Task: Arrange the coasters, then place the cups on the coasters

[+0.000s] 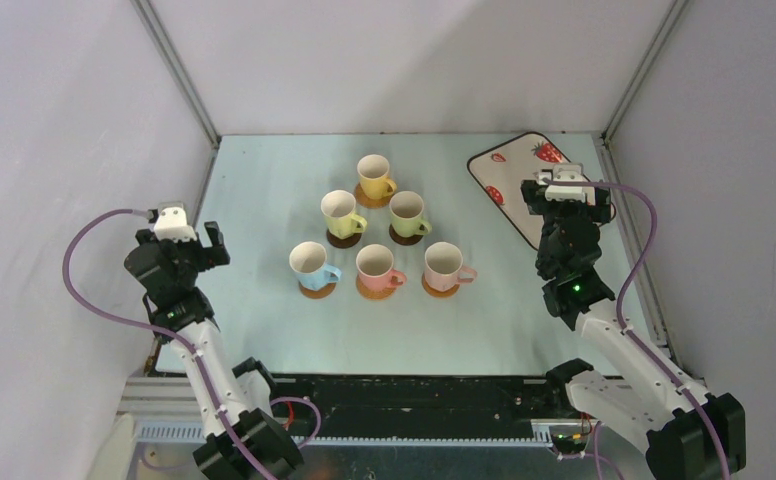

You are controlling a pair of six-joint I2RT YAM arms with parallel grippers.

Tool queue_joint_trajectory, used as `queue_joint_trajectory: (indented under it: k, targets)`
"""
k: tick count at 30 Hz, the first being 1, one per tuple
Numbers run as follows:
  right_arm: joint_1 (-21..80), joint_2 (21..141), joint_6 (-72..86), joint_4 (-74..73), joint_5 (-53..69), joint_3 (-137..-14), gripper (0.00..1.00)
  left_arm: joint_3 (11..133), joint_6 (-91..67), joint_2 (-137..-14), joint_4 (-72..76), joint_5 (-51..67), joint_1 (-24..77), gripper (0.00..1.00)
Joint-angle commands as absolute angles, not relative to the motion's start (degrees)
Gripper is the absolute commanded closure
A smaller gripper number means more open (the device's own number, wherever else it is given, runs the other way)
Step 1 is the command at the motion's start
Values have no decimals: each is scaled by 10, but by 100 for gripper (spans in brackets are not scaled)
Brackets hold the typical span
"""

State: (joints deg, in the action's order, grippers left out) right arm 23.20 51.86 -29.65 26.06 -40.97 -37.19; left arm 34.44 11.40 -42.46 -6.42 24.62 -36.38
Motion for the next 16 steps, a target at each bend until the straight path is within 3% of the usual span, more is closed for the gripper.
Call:
queue_joint_trajectory:
  k: [1,16]
  targets:
    - [236,517,-299,296,-422,-372,1,343,105,-423,-40,250,-362,2]
    - [236,519,-302,297,-422,-372,1,343,104,-425,-39,251,-362,1]
